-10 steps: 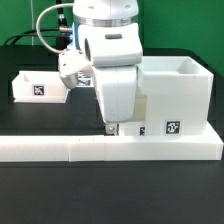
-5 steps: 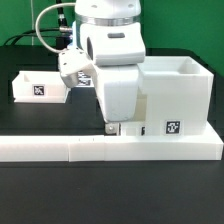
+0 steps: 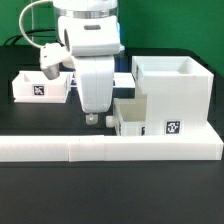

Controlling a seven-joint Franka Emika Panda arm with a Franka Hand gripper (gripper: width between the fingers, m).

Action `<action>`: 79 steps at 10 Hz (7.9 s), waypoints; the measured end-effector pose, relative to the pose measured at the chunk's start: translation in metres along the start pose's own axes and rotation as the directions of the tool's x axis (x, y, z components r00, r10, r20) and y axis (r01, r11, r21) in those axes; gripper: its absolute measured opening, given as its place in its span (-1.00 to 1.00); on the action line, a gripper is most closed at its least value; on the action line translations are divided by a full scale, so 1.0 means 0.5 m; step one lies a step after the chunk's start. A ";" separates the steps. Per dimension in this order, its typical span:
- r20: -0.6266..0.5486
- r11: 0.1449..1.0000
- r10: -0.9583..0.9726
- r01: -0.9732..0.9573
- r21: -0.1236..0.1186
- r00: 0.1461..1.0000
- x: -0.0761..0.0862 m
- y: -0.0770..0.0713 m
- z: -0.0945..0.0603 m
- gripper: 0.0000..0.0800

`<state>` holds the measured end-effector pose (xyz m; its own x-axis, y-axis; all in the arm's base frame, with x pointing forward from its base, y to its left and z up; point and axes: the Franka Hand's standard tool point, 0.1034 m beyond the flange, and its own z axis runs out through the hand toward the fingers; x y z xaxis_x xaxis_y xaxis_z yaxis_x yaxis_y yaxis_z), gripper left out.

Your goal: Assemble drawer

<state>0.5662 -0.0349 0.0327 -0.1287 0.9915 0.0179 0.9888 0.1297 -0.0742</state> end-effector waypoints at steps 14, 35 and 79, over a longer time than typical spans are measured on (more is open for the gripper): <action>-0.018 0.998 0.050 -0.050 0.035 0.999 0.068 -0.022 0.031 0.62; -0.004 0.988 0.061 -0.061 -0.145 0.998 -0.092 -0.133 -0.046 0.62; -0.190 -0.173 0.966 -0.985 0.015 -0.173 -0.060 -0.354 0.081 -0.90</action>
Offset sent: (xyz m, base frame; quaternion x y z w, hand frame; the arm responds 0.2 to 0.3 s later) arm 0.0061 0.0246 -0.0071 -0.0148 0.0210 0.0028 0.9997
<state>0.3922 -0.0872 0.0049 0.9922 -0.0475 0.1149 -0.0455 -0.9988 -0.0202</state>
